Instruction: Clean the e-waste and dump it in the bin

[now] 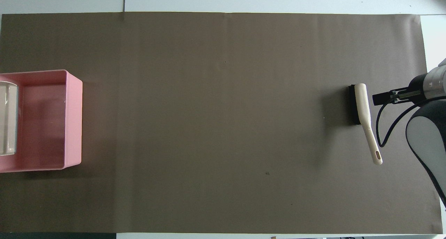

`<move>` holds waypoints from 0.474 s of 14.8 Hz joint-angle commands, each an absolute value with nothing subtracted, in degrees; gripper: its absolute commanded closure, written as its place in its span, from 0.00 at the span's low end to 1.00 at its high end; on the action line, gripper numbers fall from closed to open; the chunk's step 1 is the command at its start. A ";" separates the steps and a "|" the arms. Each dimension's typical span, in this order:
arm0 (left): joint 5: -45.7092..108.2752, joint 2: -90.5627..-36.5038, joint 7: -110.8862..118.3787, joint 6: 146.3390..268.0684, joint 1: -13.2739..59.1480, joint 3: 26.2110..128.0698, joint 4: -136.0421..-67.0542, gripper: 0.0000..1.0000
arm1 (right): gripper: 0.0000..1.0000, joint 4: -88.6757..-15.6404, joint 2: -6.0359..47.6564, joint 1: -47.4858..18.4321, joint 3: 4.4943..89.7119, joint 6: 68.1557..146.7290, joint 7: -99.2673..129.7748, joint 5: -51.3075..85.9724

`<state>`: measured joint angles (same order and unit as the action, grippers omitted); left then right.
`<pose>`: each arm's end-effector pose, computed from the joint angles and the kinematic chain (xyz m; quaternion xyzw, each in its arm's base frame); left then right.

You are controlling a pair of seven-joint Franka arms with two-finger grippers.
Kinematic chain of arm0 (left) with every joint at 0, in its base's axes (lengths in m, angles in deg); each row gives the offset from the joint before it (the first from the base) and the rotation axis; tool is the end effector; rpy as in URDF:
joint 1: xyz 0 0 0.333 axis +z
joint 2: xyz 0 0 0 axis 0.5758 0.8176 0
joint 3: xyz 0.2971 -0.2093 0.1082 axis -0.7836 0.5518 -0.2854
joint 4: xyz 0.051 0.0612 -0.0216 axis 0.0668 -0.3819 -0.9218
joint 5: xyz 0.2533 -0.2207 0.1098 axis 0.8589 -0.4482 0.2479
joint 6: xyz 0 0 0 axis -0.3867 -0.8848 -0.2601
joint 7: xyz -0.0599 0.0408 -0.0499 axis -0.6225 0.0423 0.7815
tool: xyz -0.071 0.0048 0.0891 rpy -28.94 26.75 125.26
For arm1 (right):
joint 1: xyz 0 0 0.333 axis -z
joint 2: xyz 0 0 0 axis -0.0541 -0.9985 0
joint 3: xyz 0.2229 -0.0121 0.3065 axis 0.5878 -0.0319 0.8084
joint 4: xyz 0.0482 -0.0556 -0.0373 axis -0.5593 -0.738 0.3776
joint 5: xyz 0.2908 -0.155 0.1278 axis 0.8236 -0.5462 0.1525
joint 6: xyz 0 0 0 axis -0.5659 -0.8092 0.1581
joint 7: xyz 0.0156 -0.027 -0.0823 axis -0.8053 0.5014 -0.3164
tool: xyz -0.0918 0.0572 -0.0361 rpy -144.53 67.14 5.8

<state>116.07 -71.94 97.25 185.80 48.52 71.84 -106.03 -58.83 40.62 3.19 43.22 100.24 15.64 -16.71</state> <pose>0.5084 0.1975 0.5548 -0.6291 0.6360 0.3170 0.3150 0.5012 -0.0295 0.5978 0.9975 0.0504 0.0356 0.0344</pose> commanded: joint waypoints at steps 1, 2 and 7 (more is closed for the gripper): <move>120.74 -73.59 94.78 182.03 45.79 71.65 -107.66 1.00 | 0.00 -47.14 35.63 1.47 43.95 92.87 26.11 -17.39; 121.80 -73.59 94.78 181.33 45.35 71.65 -107.66 1.00 | 0.00 -45.37 35.54 1.56 43.95 91.03 30.24 -16.95; 123.39 -76.04 100.10 178.33 44.47 71.91 -105.91 1.00 | 0.00 -34.45 35.97 2.78 43.07 75.64 35.21 -16.42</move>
<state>122.34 -72.69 96.33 179.71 45.04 72.02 -105.88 -39.42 37.59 1.60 42.93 80.46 34.12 -16.70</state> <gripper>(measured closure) 0.674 0.000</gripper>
